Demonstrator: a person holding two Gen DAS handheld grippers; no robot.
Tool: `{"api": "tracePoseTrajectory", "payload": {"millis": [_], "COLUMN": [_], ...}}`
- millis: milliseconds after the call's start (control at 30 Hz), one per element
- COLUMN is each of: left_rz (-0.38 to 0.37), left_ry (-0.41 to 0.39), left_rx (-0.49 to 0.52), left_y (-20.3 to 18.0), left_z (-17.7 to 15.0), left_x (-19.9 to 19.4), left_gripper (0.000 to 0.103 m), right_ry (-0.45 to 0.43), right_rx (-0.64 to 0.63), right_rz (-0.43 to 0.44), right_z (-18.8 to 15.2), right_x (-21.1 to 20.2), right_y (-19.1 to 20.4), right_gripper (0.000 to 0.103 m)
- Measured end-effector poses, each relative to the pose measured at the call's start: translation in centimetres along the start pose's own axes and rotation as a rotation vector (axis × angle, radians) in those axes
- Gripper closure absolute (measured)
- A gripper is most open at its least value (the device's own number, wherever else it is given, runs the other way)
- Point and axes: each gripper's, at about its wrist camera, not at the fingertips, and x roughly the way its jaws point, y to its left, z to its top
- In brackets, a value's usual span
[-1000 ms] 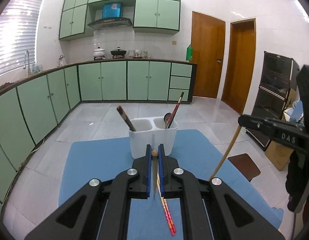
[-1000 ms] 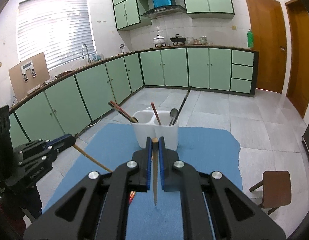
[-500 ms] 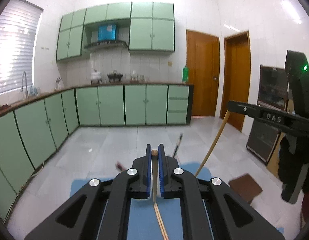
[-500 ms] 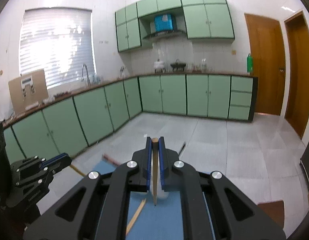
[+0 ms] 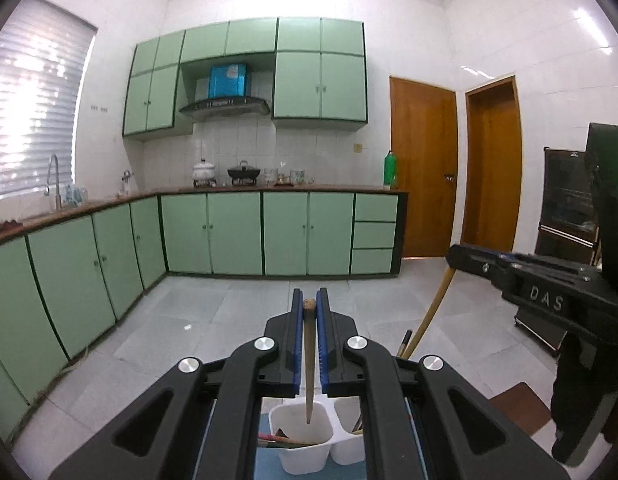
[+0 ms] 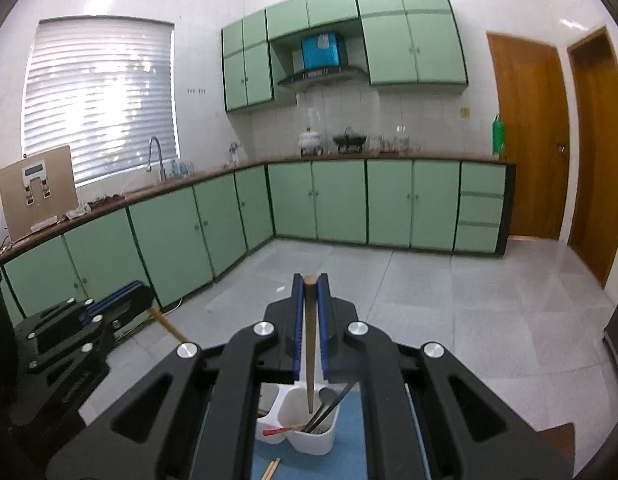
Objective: Organize utensils
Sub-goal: 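Lower both chopsticks into the white cups and open both tools, then move both open tools back from the cups toward the last chopsticks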
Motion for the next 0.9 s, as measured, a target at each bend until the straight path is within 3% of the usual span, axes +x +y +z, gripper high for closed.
{"api": "tracePoseTrajectory", "payload": {"millis": [200, 267, 333, 500, 633, 900], "left_rz": [0.011, 0.008, 0.006, 0.005, 0.016, 0.039], "left_ry": [0.098, 0.114, 0.102, 0.047, 0.009, 0.028], "left_rx": [-0.017, -0.034, -0.042, -0.033, -0.017, -0.035], "left_y": [0.6, 0.8, 1.0, 1.1, 0.5, -0.1], "left_z": [-2.4, -2.9, -3.0, -2.5, -2.9, -7.8], "left_x": [3.2, 3.4, 2.8, -0.6, -4.1, -9.8], "left_gripper": [0.095, 0.086, 0.077, 0.061, 0.047, 0.031], "right_ry": [0.098, 0.123, 0.108, 0.054, 0.005, -0.017], "right_rx": [-0.019, -0.015, -0.003, 0.023, 0.038, 0.027], "right_rz": [-0.006, -0.005, -0.011, -0.046, -0.086, -0.135], "right_z": [-2.7, -3.3, -3.6, -3.8, -4.8, -11.0], "right_x": [3.4, 3.9, 3.3, 0.2, -3.2, -9.4], "right_y": [0.8, 0.7, 0.5, -0.6, -1.3, -1.1], "right_gripper": [0.095, 0.083, 0.079, 0.067, 0.044, 0.018]}}
